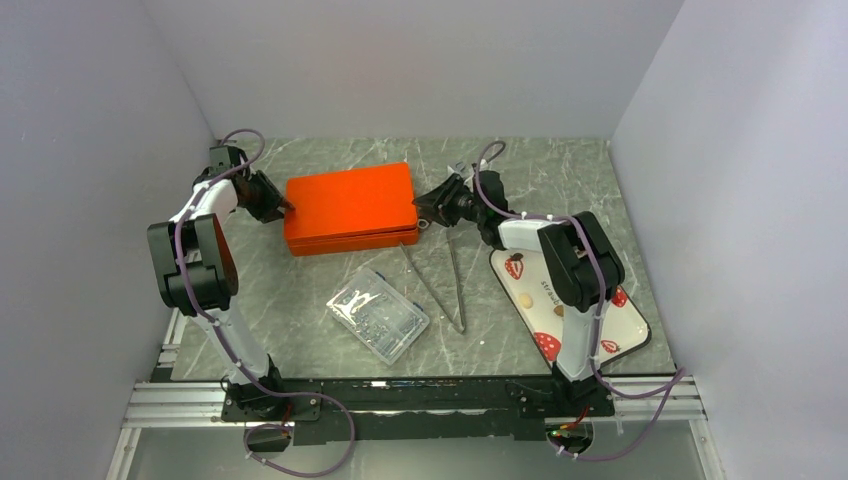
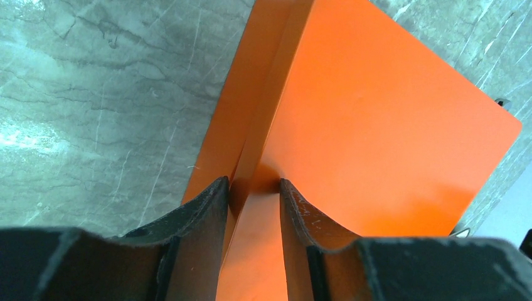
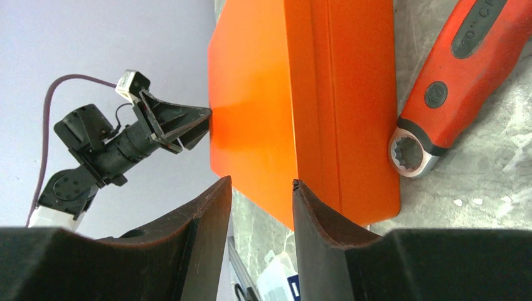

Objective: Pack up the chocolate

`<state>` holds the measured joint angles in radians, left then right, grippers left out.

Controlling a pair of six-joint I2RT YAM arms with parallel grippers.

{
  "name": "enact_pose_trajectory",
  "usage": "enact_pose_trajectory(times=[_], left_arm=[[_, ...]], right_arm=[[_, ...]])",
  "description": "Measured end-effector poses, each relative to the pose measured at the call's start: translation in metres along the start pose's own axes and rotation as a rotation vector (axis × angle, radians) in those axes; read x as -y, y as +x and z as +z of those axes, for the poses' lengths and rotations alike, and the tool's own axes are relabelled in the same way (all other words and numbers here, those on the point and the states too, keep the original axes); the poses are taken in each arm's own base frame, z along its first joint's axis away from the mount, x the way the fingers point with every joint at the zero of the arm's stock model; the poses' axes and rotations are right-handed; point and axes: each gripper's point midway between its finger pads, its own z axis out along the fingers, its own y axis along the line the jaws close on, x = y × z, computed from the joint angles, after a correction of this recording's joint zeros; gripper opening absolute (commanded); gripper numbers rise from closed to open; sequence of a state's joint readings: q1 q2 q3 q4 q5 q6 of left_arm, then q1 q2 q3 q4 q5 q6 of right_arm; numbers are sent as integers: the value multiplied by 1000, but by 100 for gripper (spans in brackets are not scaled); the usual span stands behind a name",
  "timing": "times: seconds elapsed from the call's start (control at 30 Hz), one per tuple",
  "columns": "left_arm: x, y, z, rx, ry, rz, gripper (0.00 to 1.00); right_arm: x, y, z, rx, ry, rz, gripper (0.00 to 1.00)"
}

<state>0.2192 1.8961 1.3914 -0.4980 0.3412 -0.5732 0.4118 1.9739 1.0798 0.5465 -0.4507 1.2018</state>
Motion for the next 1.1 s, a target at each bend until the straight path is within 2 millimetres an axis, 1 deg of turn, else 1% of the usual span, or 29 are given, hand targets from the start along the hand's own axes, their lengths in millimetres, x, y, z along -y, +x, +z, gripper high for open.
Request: enact_pose_trajectory(times=[0.1,0.2,0.33,0.4,0.47,0.53,0.63,0.87,1.1], left_arm=[[0,0,0,-1,0,8,39],[0,0,0,-1,0,12,40],[0,1,0,-2,0,14,39],[0,1,0,-3,0,16,39],[-1,1,0,-3,0,18,39],[-1,1,0,-4,0,23,39],[0,1,0,-4,0,33,39],[0,4,-2,-5,1,42,39],[0,10,-5,-18,-4,46,39]], right_arm=[[-2,-1,-5,3,14,-27,43],[1,-2,-8,9,47,-56,45],[6,-3,-6,0,119,-101,56],[5,-5,-4,-1,149,-136,62],[-1,-3,-2,-8,163,-171,64],[-6,0,1,-16,169,-203,64],[-9,6,5,-37,185,-236,64],[2,12,14,-62,271,-288,62],[6,12,15,-56,337,-335,59]])
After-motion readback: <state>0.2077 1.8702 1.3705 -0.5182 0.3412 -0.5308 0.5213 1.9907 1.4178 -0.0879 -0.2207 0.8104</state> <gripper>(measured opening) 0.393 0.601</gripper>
